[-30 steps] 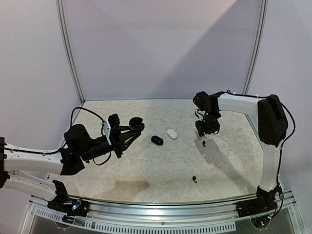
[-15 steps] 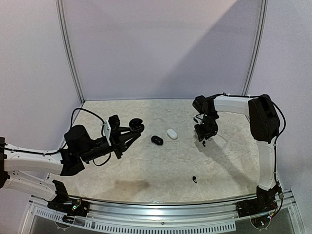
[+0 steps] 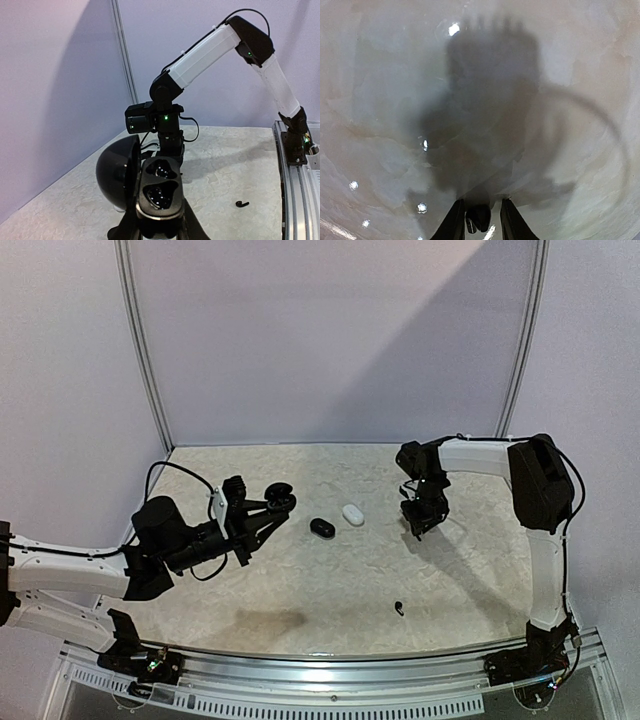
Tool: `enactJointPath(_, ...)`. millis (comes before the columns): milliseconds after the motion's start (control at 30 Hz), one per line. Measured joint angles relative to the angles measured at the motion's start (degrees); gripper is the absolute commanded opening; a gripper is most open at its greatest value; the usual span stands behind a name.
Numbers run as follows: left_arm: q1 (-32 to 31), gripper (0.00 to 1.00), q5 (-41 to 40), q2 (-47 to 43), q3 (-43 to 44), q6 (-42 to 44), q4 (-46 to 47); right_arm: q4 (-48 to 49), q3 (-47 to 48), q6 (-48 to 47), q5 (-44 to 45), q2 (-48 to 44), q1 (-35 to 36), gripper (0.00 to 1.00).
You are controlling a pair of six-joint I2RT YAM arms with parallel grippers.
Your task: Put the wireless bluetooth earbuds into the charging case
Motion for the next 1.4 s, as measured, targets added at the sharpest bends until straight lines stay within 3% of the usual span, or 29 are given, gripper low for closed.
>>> enactJointPath(267, 0.02, 0.0, 0.0, 0.0, 0.02, 0.0, 0.0, 0.04, 0.02, 0.02, -0.11, 0.02, 0.0, 0.27)
enactJointPath(633, 0.11, 0.0, 0.0, 0.0, 0.02, 0.07, -0.02, -0.02, 1.01, 0.07, -1.22, 0.55, 0.0, 0.04)
enactJointPath(1033, 0.26, 0.0, -2.95, 0.74, 0.09, 1.2, 0.59, 0.9, 4.13, -2.14, -5.29, -3.15, 0.76, 0.0)
enactJointPath(1167, 0.37, 0.0, -4.24, 2.75, 0.61, 3.52, 2.14, 9.44, 4.44, -4.22, -7.19, -13.22, 4.98, 0.0)
enactJointPath(1400, 1.4, 0.0, -3.13, 4.74, 4.48, 10.01, 7.02, 40.48, 1.44, -9.7, -13.94, -31.56, 19.21, 0.0)
